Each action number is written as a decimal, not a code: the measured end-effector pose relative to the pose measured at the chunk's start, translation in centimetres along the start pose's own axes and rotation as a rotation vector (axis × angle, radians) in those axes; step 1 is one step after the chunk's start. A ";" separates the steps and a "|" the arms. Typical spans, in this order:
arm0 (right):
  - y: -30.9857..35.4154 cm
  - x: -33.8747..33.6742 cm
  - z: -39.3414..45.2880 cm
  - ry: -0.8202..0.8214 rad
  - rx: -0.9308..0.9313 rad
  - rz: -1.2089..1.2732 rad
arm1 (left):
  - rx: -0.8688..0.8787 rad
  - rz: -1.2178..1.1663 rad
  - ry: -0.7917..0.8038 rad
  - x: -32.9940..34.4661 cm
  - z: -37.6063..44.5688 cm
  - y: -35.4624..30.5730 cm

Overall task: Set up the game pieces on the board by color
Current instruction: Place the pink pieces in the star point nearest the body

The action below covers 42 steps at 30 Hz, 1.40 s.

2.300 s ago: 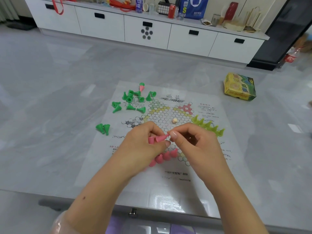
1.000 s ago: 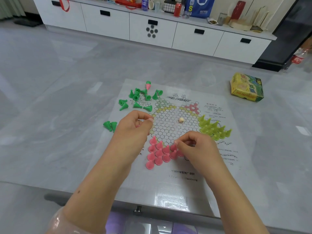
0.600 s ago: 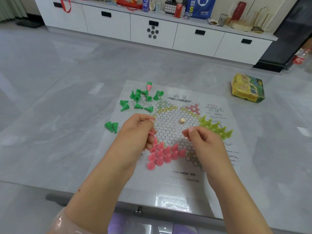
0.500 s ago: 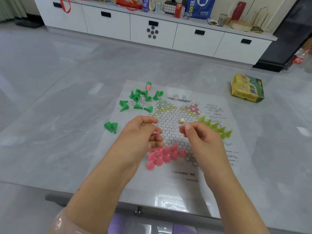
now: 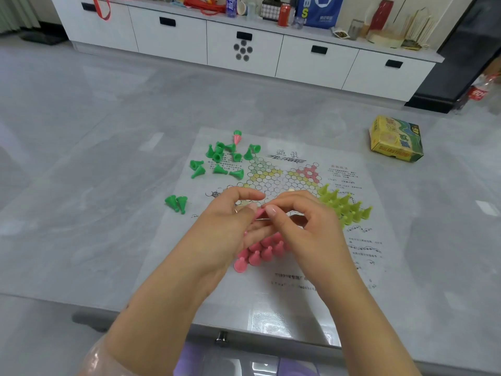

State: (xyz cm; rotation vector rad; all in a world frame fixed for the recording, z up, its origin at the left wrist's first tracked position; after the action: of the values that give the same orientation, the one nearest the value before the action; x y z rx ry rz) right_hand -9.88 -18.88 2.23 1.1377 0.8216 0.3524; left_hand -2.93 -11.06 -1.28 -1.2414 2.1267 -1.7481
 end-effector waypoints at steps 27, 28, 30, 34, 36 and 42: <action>-6.9 0.4 0.4 -0.023 0.462 -0.053 | 0.016 -0.115 -0.311 -6.4 0.7 -1.2; -6.9 0.3 0.4 -0.026 0.460 -0.063 | 0.017 -0.119 -0.310 -6.5 0.8 -1.3; -6.9 0.3 0.5 -0.029 0.454 -0.066 | 0.025 -0.123 -0.308 -6.6 1.0 -1.3; -6.7 0.3 0.5 -0.033 0.442 -0.079 | 0.048 -0.119 -0.305 -6.8 1.2 -1.4; -6.7 0.4 0.5 -0.028 0.438 -0.088 | 0.055 -0.120 -0.303 -6.8 1.2 -1.4; -6.6 0.5 0.5 -0.017 0.429 -0.100 | 0.059 -0.125 -0.300 -6.8 1.2 -1.5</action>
State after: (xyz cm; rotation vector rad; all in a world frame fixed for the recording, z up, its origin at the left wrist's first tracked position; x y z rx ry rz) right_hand -10.18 -21.62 -3.84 1.4879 0.9631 0.0818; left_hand 2.95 -7.55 -3.01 -1.5392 1.8529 -1.5389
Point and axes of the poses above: each hand's wrist, its own z-axis towards the middle knuckle, its own x-axis out of the palm, y = z × x, the point moved 10 cm from there along z, towards the middle knuckle, and after that the axes turned 4 degrees about -z, right-handed, at the moved point
